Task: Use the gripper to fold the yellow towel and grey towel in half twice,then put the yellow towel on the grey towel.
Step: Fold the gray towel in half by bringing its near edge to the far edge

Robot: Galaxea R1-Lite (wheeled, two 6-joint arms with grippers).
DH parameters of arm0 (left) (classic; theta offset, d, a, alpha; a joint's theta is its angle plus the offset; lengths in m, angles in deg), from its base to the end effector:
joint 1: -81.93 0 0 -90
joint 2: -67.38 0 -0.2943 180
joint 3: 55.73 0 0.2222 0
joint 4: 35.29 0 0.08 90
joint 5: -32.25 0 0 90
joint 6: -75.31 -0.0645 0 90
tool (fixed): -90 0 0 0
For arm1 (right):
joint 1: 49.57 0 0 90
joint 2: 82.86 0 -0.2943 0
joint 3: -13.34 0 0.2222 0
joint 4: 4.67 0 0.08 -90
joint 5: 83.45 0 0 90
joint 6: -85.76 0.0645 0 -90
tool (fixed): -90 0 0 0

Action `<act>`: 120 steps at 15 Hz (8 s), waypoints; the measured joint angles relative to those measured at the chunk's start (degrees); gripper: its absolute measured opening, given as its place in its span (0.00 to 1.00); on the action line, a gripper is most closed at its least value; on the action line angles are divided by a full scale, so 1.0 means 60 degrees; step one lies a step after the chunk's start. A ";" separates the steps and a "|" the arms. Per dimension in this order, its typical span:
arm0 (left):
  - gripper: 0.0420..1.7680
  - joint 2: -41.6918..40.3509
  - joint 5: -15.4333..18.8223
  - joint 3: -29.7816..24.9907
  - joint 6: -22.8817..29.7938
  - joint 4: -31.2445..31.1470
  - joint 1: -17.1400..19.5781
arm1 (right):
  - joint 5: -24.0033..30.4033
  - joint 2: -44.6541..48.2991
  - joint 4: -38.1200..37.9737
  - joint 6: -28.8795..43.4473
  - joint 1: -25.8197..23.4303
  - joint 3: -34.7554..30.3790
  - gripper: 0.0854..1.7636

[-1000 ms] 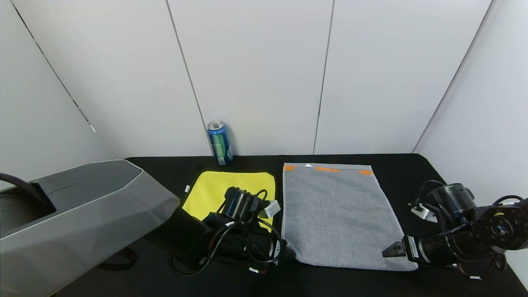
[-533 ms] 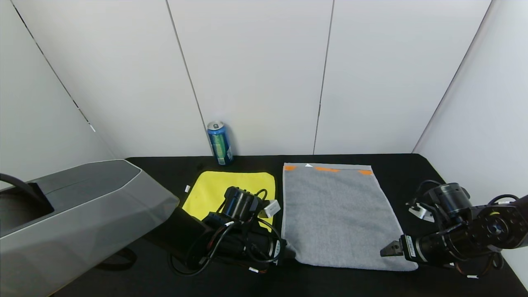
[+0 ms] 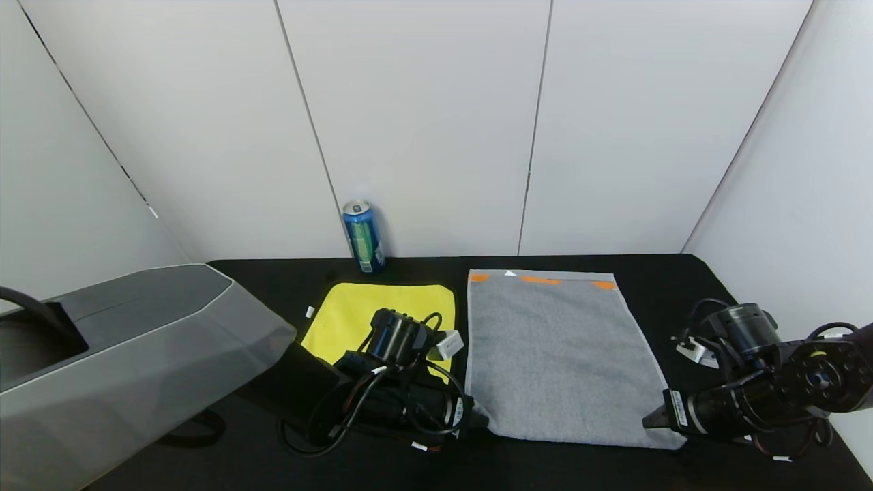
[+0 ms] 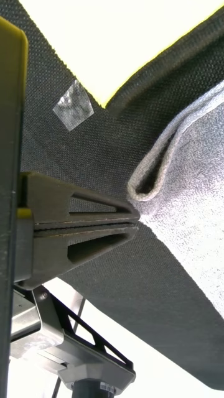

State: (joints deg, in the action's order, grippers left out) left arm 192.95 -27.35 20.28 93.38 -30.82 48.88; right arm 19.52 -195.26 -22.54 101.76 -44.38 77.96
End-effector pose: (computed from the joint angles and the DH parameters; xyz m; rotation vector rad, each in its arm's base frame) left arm 0.3268 -0.2515 -0.0258 -0.2479 0.9838 -0.9073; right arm 0.3177 0.0434 -0.0226 0.3239 1.1812 0.1195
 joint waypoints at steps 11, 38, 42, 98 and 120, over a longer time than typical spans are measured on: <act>0.04 0.0000 -0.0010 0.0018 0.0016 0.0000 0.0000 | -0.0047 0.0004 0.0002 -0.0004 -0.0051 -0.0045 0.02; 0.86 -0.0095 -0.0547 -0.0002 -0.0223 -0.0725 -0.0049 | -0.0041 0.0004 0.0033 -0.0014 -0.0108 -0.0045 0.02; 0.90 -0.0081 -0.0528 0.0059 -0.0293 -0.0740 -0.0138 | -0.0043 0.0004 0.0033 -0.0014 -0.0134 -0.0045 0.02; 0.89 0.1122 -0.0857 0.3994 -0.0813 -0.5258 -0.0209 | -0.0201 0.0051 0.0043 -0.0028 -0.0033 -0.0205 0.02; 0.05 0.0473 -0.0866 0.3385 -0.0853 -0.5222 -0.0165 | -0.0201 0.0059 0.0047 -0.0033 -0.0033 -0.0223 0.02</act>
State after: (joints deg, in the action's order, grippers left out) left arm 195.79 -32.54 40.59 88.26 -62.15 47.89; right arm 18.31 -194.90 -22.26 101.57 -44.58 76.62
